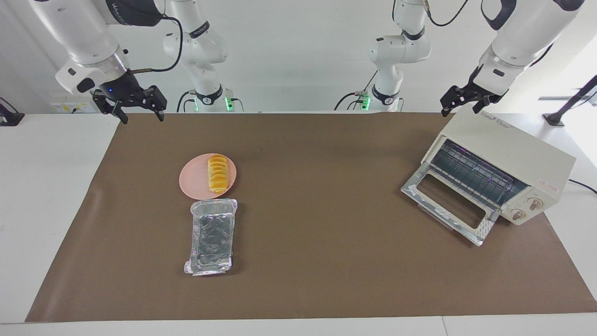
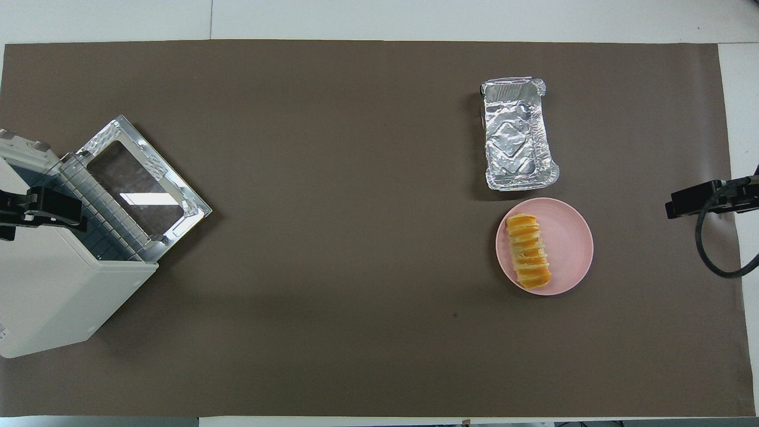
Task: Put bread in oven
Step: 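Reach the right gripper toward the bread roll on the pink plate, then lower the right gripper and grasp the bread roll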
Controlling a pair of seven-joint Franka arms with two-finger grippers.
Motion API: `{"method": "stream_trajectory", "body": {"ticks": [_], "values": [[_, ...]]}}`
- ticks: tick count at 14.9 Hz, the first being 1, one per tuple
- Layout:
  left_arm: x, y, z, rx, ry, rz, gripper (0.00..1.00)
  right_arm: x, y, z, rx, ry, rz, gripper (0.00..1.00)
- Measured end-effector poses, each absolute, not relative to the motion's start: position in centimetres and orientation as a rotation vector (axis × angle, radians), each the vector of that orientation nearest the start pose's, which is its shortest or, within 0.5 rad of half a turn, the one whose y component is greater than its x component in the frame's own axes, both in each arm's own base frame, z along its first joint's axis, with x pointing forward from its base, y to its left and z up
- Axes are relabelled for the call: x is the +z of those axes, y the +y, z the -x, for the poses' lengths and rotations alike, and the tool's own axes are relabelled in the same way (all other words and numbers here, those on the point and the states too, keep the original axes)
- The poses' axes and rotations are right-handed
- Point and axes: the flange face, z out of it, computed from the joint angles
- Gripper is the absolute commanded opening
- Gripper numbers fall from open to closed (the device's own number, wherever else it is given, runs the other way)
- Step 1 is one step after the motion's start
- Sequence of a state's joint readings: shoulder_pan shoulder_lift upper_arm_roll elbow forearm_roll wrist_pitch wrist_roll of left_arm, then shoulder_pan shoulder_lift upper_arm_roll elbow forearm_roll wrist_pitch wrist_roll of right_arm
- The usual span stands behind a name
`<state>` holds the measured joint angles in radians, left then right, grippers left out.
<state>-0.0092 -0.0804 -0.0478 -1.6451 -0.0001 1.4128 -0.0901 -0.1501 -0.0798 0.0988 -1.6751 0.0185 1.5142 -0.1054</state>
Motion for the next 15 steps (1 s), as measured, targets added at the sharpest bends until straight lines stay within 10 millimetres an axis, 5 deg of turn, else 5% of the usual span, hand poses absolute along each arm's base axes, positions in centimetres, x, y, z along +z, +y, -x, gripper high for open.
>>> {"method": "stream_trajectory", "body": {"ticks": [8,11,15], "values": [[62.0,-3.0,-51.0,0.236,-0.052,3.117,1.00,59.6,-2.0,-51.6,0.176,-0.090,3.117,1.00],[62.0,-3.0,-51.0,0.236,-0.052,3.117,1.00,56.0,0.0,-50.8,0.143,-0.143,3.125,1.00],[62.0,-3.0,-51.0,0.236,-0.052,3.117,1.00,48.6,4.9,-49.0,0.160,-0.254,3.128,1.00]]}}
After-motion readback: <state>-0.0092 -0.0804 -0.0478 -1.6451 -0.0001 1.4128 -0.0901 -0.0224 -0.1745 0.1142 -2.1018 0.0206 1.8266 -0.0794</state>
